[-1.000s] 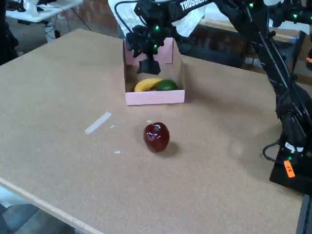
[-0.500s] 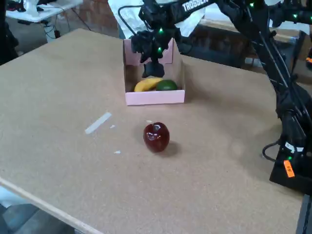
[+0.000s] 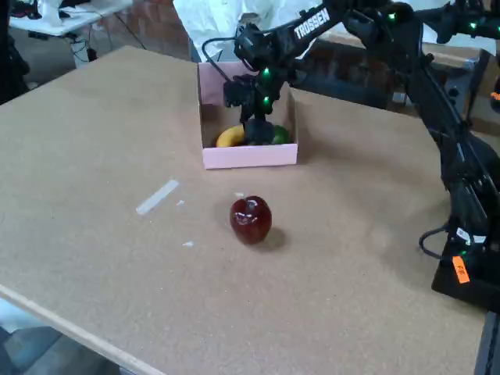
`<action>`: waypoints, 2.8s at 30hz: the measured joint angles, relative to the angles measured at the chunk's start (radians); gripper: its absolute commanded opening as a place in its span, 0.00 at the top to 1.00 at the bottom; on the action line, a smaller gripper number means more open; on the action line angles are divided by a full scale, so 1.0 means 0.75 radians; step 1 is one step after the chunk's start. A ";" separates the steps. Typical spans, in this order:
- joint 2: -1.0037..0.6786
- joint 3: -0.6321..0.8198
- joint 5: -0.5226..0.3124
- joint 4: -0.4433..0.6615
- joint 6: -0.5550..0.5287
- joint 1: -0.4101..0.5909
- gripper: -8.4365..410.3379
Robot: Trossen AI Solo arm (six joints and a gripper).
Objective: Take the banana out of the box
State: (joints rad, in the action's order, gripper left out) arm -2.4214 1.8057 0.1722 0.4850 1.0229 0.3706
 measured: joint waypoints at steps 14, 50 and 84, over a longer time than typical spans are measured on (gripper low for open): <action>-0.028 0.003 0.060 -0.022 -0.032 0.001 0.49; 0.124 0.001 -0.007 -0.213 -0.079 0.001 0.98; 0.567 0.000 0.016 -0.105 -0.175 -0.114 0.98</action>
State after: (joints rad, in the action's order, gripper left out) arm -1.9961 1.8057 0.1841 0.4065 0.8917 0.2852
